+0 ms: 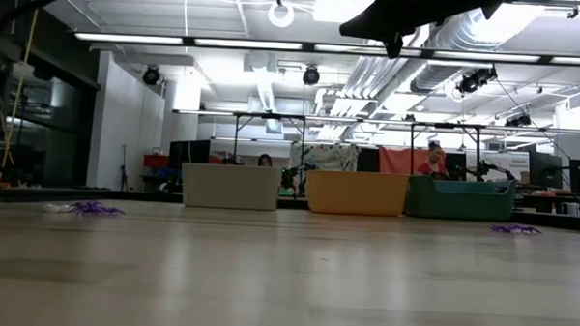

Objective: Sort Halloween decoration
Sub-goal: Put the white bone toy into the green bin

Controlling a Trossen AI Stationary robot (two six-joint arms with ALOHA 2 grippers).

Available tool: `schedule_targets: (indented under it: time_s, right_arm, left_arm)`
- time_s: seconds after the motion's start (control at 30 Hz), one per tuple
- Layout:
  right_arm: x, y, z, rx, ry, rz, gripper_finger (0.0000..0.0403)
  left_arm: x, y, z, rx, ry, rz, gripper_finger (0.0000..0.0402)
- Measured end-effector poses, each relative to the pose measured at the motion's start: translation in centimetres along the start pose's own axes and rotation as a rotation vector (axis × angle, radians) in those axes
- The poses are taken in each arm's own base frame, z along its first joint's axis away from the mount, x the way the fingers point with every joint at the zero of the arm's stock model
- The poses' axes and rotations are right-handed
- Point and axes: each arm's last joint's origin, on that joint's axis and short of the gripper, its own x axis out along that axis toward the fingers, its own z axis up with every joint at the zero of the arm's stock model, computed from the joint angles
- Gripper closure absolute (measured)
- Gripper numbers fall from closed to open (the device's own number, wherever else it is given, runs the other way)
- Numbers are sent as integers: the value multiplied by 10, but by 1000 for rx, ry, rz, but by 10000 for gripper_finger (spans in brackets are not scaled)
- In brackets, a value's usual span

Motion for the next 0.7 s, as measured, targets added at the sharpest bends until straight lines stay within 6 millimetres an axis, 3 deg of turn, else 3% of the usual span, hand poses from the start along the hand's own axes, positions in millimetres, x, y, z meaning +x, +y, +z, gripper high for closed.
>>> schedule_targets:
  time_s: [0.27, 0.43, 0.53, 0.7]
  right_arm:
    - [0, -2, 0, 1, -1, -9, 403]
    - [0, -3, 0, 1, 0, -11, 403]
    - [0, -3, -1, 2, 11, -9, 403]
    - [0, -3, -3, 31, 35, -9, 403]
  left_arm:
    - [-35, 39, -11, -279, -86, 73, 209]
    - [-43, 47, -14, -222, -114, 40, 209]
    - [-40, 45, -10, -160, -131, 13, 209]
    - [-12, 43, -9, -339, -43, -53, 209]
